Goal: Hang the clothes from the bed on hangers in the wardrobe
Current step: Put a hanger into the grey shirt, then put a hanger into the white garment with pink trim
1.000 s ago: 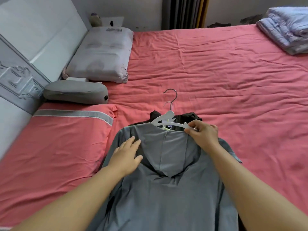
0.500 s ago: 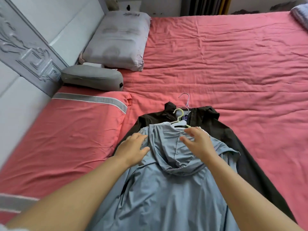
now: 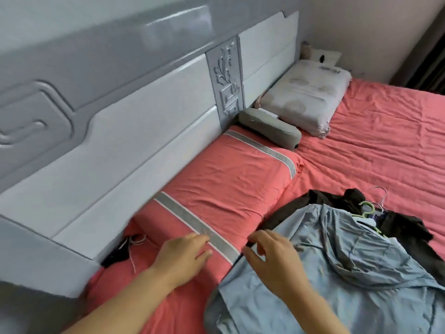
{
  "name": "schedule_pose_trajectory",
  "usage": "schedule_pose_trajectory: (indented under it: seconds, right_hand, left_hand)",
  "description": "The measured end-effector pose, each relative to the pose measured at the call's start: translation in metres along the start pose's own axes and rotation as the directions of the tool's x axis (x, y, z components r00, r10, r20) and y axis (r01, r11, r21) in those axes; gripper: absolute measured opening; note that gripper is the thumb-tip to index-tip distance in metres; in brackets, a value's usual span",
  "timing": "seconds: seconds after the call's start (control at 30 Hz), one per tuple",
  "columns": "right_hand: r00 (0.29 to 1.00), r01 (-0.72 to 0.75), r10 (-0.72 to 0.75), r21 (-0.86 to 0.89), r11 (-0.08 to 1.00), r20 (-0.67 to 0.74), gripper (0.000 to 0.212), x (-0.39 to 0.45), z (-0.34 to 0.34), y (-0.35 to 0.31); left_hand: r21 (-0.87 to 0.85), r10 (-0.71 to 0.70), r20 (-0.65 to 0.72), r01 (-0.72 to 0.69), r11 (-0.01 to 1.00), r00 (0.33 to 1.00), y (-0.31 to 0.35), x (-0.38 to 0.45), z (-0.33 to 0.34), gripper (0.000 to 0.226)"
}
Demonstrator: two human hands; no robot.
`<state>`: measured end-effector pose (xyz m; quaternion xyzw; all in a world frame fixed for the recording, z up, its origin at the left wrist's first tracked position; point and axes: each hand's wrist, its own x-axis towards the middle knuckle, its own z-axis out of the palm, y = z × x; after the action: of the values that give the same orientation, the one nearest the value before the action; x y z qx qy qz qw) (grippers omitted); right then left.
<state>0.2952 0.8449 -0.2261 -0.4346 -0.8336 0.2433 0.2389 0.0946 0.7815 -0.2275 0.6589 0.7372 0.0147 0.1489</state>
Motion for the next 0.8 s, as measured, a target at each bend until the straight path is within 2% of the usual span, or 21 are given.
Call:
schedule_pose_trajectory:
  seconds: [0.2,0.33,0.43,0.53,0.6,0.73,0.8]
  right_hand:
    - [0.951,0.262,-0.26,0.012,0.965,0.17,0.026,-0.018,0.077,-0.176]
    - [0.859,0.426,-0.421,0.048,0.903,0.29,0.024,-0.046,0.135,-0.304]
    - [0.779,0.513,-0.521,0.125,0.849,0.349,0.029,-0.068,0.174,-0.386]
    - [0.692,0.594,-0.623,0.203,0.778,0.365,0.032,-0.092,0.206,-0.461]
    - [0.615,0.641,-0.695,0.278,0.716,0.373,0.034,-0.108,0.223,-0.51]
    - [0.43,0.713,-0.835,0.438,0.547,0.343,0.051,-0.133,0.246,-0.591]
    - [0.326,0.729,-0.892,0.518,0.448,0.313,0.048,-0.145,0.26,-0.624]
  left_hand:
    - [-0.056,-0.255,-0.1,0.25,0.967,0.962,-0.129,-0.17,-0.048,0.046]
    - [-0.128,-0.474,-0.159,0.458,0.88,0.866,-0.211,-0.302,-0.073,0.044]
    - [-0.15,-0.583,-0.193,0.564,0.812,0.789,-0.256,-0.384,-0.084,0.046]
    - [-0.201,-0.69,-0.239,0.66,0.724,0.683,-0.288,-0.456,-0.093,0.046]
    - [-0.234,-0.761,-0.27,0.727,0.646,0.59,-0.305,-0.5,-0.098,0.046]
    - [-0.318,-0.871,-0.307,0.821,0.475,0.384,-0.322,-0.576,-0.108,0.046]
    - [-0.362,-0.908,-0.314,0.849,0.384,0.277,-0.327,-0.613,-0.113,0.046]
